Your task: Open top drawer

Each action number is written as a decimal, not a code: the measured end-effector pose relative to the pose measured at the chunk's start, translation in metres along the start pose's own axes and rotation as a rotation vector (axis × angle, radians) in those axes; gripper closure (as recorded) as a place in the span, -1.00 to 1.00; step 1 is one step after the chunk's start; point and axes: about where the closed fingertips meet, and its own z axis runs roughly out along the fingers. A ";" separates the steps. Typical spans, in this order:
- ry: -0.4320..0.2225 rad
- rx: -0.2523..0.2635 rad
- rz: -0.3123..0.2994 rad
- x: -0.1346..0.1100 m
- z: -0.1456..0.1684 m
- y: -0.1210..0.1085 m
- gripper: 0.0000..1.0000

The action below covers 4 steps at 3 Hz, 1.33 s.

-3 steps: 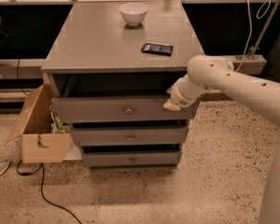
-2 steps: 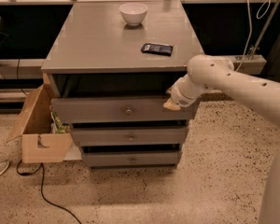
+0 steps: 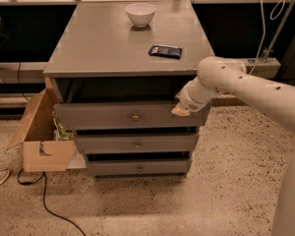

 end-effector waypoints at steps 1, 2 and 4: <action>-0.018 -0.021 -0.015 0.001 -0.001 0.002 -0.76; -0.016 -0.038 -0.025 0.001 0.001 0.003 -1.00; 0.021 -0.121 -0.048 0.004 0.024 0.007 -1.00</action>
Offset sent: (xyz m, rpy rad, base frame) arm -0.0016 0.0002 -0.0078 0.0024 0.0474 0.0778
